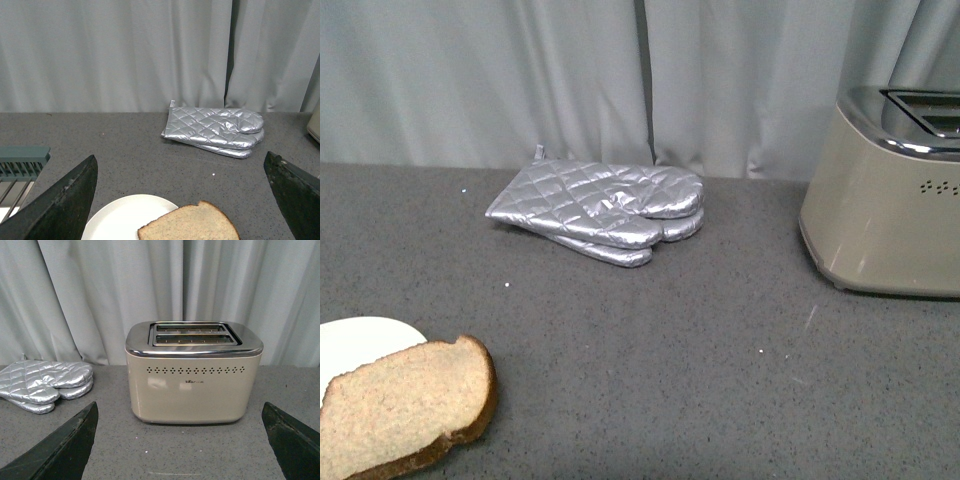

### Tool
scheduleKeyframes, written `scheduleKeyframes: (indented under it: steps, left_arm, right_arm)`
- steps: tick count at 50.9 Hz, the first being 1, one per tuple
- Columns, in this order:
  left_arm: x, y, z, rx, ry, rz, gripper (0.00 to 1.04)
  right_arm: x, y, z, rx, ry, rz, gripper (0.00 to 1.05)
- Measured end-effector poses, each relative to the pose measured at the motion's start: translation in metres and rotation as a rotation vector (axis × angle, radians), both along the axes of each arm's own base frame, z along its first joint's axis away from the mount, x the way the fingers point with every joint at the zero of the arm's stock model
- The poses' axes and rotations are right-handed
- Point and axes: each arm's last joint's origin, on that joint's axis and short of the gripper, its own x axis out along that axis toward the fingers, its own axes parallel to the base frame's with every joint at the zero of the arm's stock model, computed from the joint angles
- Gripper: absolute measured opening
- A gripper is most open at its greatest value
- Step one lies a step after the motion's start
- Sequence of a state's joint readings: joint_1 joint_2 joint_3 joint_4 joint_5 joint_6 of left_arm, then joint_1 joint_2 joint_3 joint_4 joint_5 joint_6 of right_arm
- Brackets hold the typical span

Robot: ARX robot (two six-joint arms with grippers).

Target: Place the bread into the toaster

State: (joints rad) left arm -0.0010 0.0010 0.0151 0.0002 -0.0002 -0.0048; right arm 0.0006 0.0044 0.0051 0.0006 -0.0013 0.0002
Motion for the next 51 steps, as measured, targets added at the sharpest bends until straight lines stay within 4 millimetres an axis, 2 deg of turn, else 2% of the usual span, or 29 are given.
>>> scheduleKeyframes:
  steps: [51]
  left_arm:
    - [0.0000,0.0000,0.0000,0.000,0.000,0.000,0.98]
  right_arm:
    - [0.0000,0.0000,0.0000,0.000,0.000,0.000,0.95]
